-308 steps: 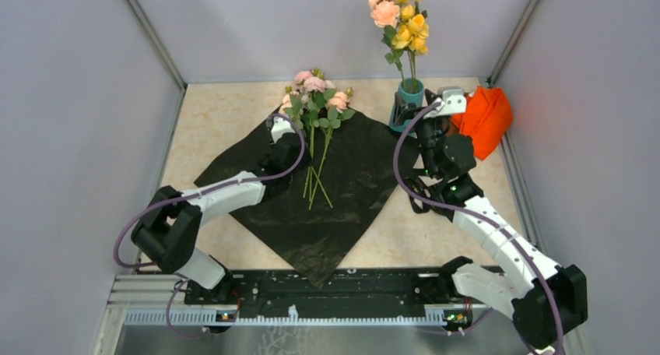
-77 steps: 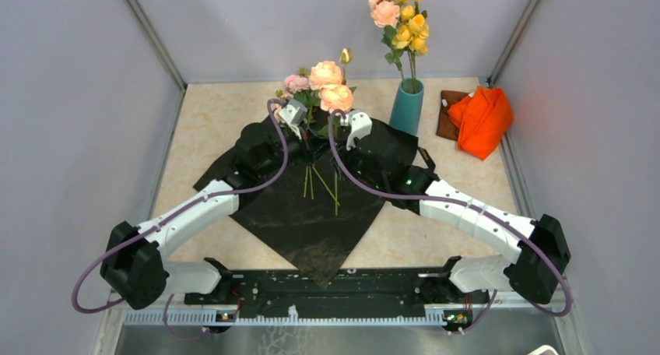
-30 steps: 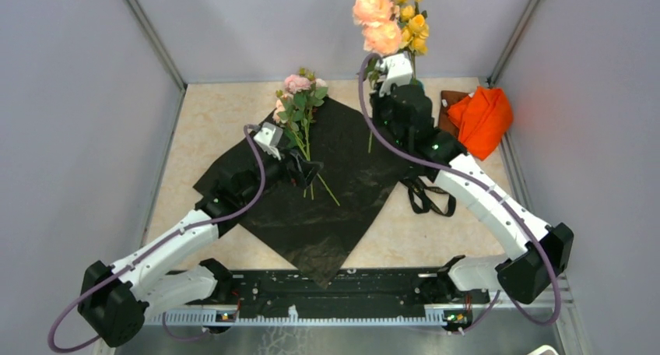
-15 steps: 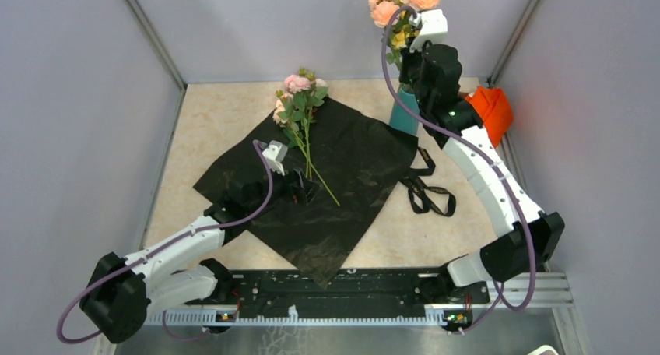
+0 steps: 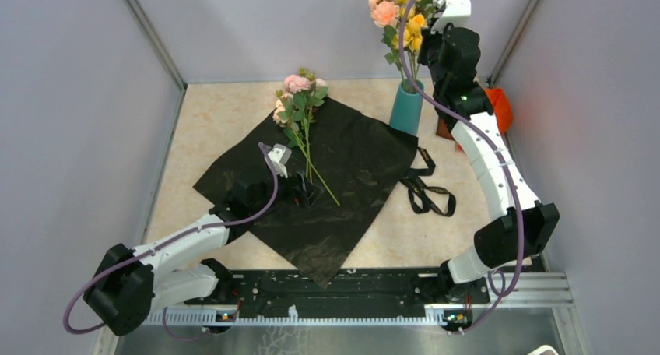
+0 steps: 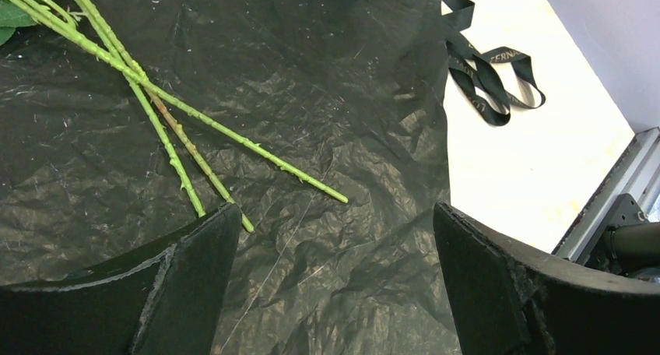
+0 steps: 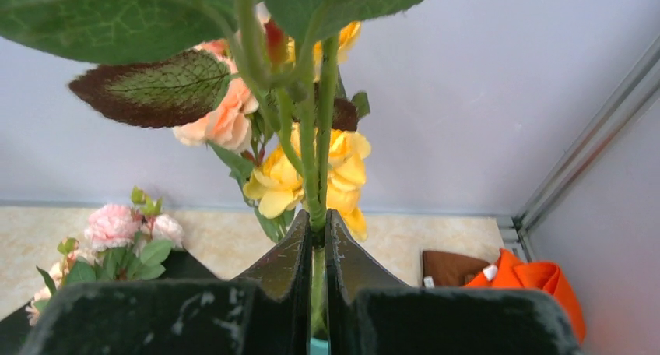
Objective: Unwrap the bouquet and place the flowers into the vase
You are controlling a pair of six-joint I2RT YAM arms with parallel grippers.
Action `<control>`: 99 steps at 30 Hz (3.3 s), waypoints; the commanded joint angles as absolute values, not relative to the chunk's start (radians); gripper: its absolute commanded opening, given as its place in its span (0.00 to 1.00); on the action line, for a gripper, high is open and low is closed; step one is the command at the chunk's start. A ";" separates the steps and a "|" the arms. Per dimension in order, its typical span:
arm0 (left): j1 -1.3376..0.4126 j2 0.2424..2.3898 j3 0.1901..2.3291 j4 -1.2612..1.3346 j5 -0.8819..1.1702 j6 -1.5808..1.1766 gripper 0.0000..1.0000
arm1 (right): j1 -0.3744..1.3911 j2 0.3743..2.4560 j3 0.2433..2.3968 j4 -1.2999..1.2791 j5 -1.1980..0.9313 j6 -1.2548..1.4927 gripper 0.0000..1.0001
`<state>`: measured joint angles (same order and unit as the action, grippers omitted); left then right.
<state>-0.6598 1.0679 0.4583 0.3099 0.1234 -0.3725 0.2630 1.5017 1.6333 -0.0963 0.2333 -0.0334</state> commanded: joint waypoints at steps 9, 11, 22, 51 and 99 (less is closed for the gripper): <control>-0.664 1.112 0.458 0.370 0.145 -0.371 0.99 | 0.215 1.524 1.642 -0.011 0.175 -0.008 0.00; -0.664 1.111 0.457 0.364 0.144 -0.368 0.99 | 0.212 1.526 1.602 0.023 0.168 0.021 0.00; -0.664 1.137 0.442 0.376 0.139 -0.359 0.99 | 0.209 1.576 1.409 0.107 0.137 0.075 0.00; -0.576 1.534 1.034 -0.168 -0.362 -0.755 0.89 | 0.213 1.128 1.024 0.084 0.086 0.145 0.54; -0.604 1.668 1.123 -0.038 -0.395 -0.761 0.00 | 0.577 1.038 0.772 0.080 0.174 0.176 0.25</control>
<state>-0.5781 1.7805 1.0855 -0.0517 -0.3408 -0.8631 0.5468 1.0157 0.7673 0.0185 0.1604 0.1772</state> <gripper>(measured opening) 0.016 0.249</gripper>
